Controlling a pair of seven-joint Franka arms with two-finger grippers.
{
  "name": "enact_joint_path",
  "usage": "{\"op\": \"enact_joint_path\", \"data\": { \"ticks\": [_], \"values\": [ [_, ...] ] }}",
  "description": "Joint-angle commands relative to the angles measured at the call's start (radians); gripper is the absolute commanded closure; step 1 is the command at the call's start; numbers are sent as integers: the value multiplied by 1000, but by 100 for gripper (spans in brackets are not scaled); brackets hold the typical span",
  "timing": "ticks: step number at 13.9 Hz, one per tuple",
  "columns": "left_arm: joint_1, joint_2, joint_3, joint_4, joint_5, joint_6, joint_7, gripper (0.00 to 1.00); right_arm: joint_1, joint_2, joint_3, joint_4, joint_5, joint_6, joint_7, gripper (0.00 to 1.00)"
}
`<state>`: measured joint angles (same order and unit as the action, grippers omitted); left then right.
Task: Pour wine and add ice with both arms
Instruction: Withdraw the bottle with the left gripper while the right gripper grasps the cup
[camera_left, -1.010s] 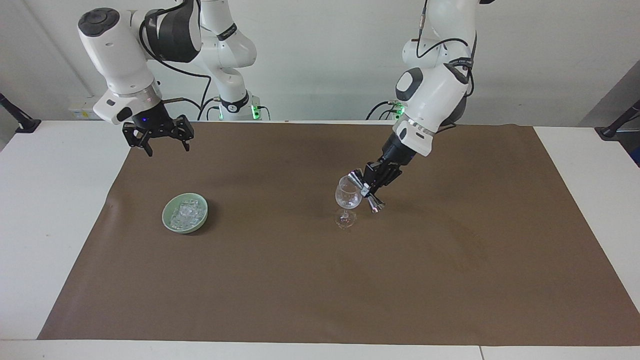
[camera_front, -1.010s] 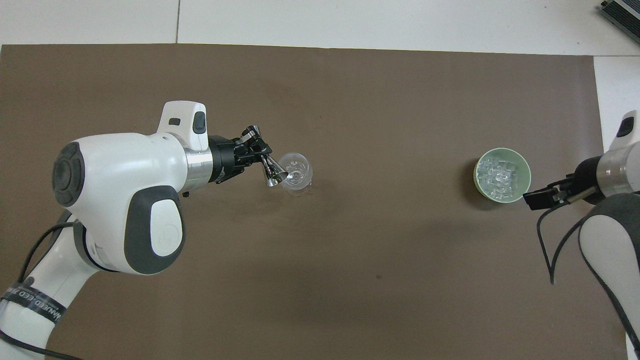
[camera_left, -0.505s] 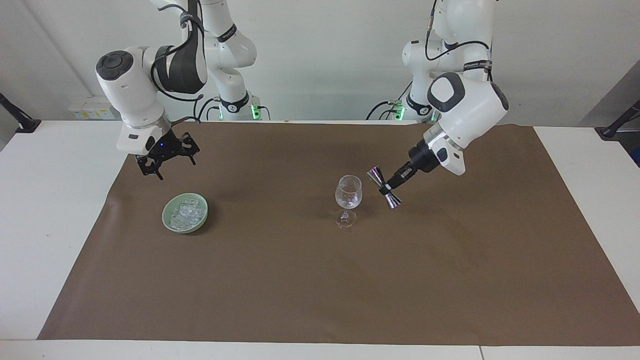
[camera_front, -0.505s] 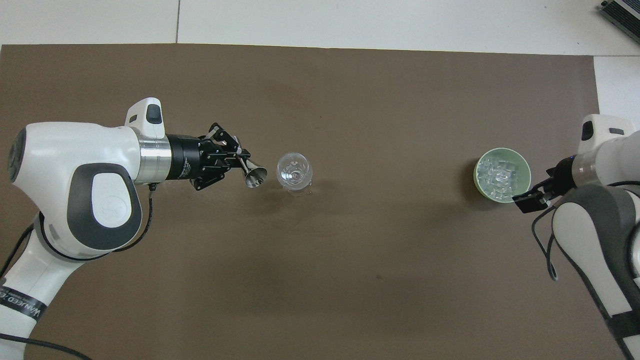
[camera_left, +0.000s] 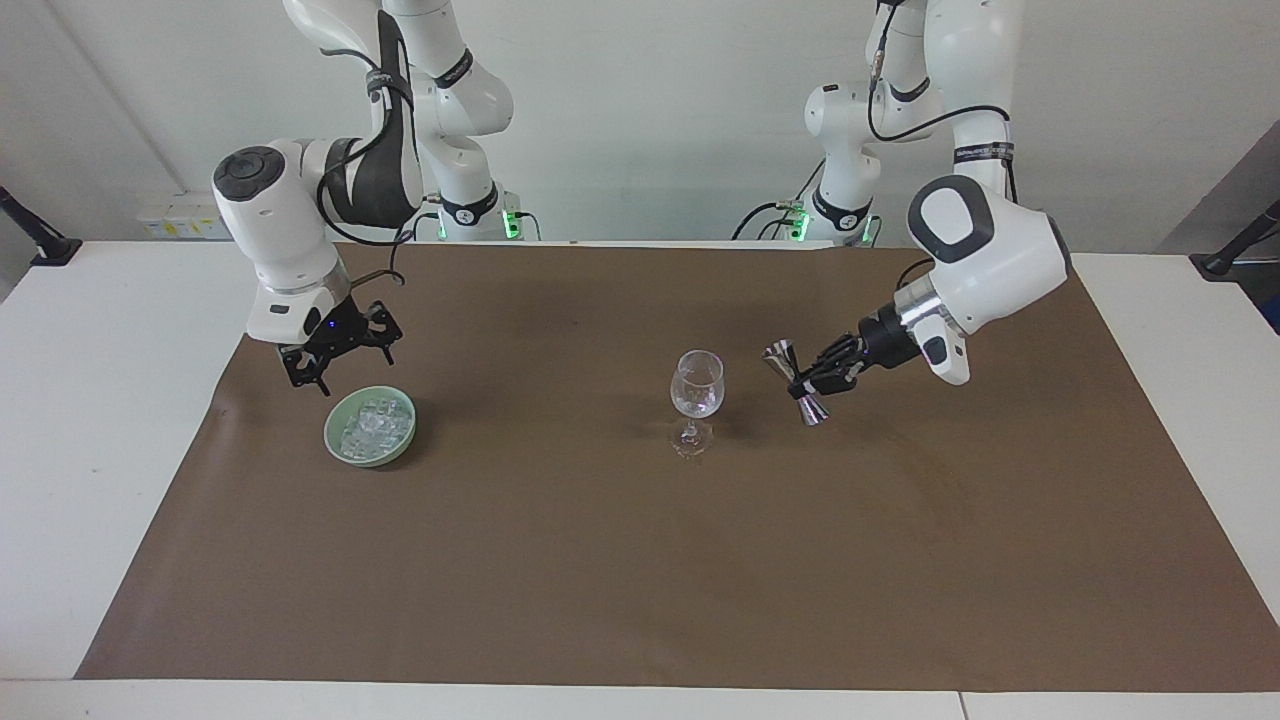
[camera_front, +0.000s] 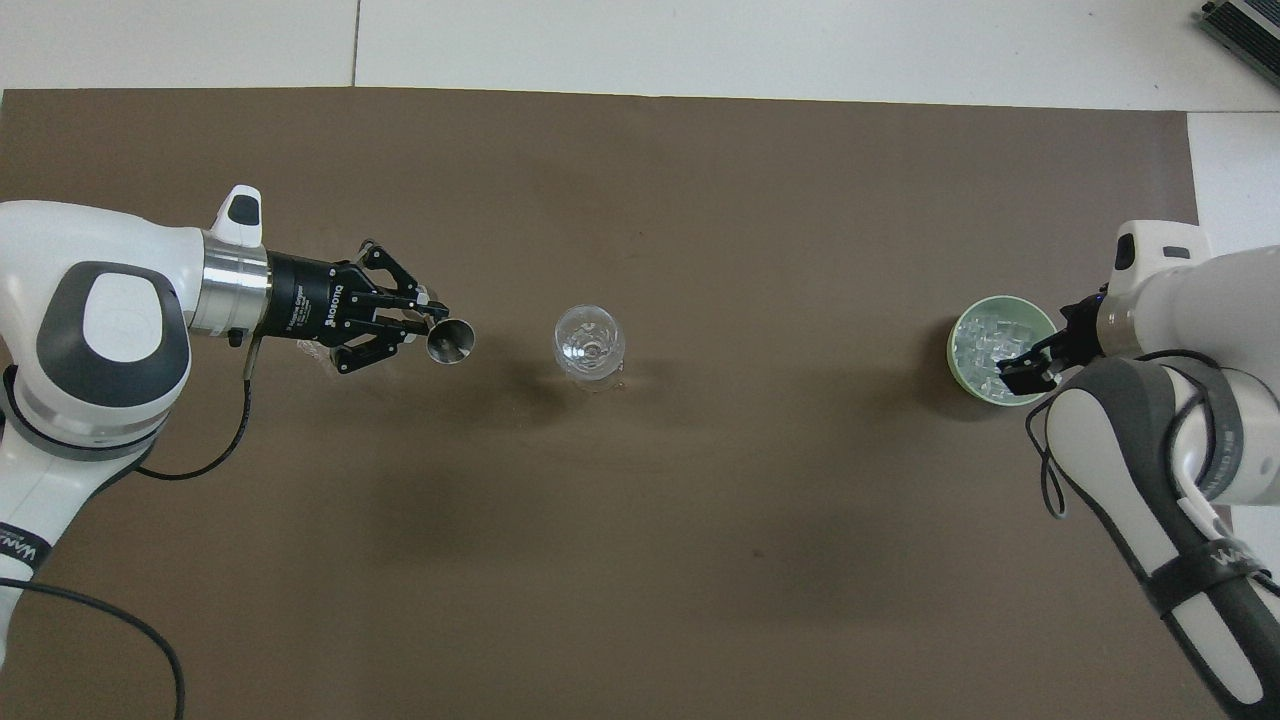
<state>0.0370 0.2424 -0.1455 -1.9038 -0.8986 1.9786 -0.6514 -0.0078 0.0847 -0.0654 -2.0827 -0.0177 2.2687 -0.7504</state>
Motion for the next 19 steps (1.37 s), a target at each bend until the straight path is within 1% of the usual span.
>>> {"op": "enact_joint_path", "data": {
  "ticks": [1, 2, 3, 5, 7, 8, 9, 10, 12, 13, 14, 16, 17, 19],
  "values": [
    [89, 129, -11, 113, -43, -140, -10, 100, -15, 30, 7, 0, 8, 29, -41, 0],
    [99, 141, -8, 138, -45, -173, -10, 100, -15, 36, 7, 0, 8, 31, -38, 1],
    [116, 147, -8, 141, -51, -208, -10, 100, -15, 43, 7, 0, 8, 32, -32, 7],
    [174, 166, -11, 143, -88, -243, -8, 100, -15, 47, 6, -3, 8, 26, -29, 29],
    [220, 176, -12, 143, -123, -276, -8, 100, -15, 50, 6, -17, 8, 35, -24, 36],
    [233, 176, -12, 134, -166, -280, -8, 100, -15, 53, 7, -19, 8, 37, -24, 38],
    [251, 184, -11, 129, -209, -312, -8, 100, -15, 61, 6, -20, 8, 40, -24, 38],
    [262, 207, -11, 134, -236, -338, -10, 100, -15, 66, 6, -20, 8, 52, -24, 38],
    [294, 279, -11, 141, -273, -359, -10, 100, -15, 70, 6, -25, 8, 57, -24, 39],
    [297, 297, -8, 141, -311, -380, -10, 100, -18, 70, 4, -36, 8, 63, -26, 40],
    [317, 325, -9, 144, -321, -386, -10, 100, -21, 72, 4, -39, 4, 84, -29, 42],
    [359, 343, -12, 138, -354, -395, -10, 100, -40, 78, 6, -46, -1, 115, -37, 44],
    [377, 368, -12, 135, -365, -399, -7, 100, -40, 78, 6, -46, -1, 117, -37, 48],
    [417, 391, -12, 138, -365, -403, -2, 100, -40, 78, 6, -46, -1, 117, -37, 60]
  ]
}}
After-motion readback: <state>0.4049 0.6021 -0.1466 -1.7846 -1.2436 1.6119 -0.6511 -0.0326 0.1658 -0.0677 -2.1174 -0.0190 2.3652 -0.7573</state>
